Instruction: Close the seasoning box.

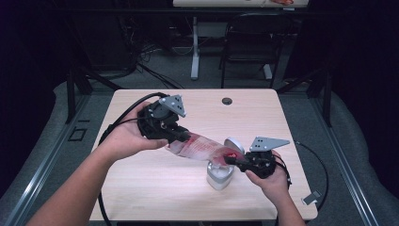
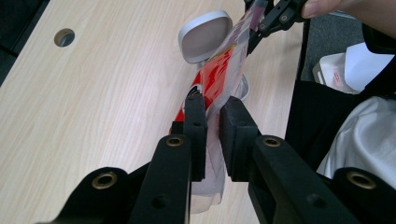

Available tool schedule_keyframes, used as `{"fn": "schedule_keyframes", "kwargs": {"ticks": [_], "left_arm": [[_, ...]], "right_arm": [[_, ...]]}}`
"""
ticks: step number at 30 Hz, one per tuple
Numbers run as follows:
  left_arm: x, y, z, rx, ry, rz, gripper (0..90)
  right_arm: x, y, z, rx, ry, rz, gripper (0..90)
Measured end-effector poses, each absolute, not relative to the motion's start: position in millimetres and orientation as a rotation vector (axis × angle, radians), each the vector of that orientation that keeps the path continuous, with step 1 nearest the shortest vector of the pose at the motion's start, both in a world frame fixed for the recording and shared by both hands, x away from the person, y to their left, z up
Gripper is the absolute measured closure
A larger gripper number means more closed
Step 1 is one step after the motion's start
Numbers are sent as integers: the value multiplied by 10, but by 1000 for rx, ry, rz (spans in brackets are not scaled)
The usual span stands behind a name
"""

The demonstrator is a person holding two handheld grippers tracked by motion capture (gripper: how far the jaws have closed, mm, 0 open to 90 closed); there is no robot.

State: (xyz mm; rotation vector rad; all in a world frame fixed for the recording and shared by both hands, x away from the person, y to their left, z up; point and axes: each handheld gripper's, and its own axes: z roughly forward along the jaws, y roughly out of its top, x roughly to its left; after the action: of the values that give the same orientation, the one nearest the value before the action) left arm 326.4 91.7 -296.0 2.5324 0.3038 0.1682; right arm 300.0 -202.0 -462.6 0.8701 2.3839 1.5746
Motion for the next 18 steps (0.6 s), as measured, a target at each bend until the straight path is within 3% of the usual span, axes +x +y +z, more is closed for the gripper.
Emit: {"fn": "schedule_keyframes", "kwargs": {"ticks": [18], "left_arm": [[3295, 843, -2972, 2531, 281, 155, 817]], "right_arm": [[2948, -2113, -4604, 882, 2378, 1562, 890]]}}
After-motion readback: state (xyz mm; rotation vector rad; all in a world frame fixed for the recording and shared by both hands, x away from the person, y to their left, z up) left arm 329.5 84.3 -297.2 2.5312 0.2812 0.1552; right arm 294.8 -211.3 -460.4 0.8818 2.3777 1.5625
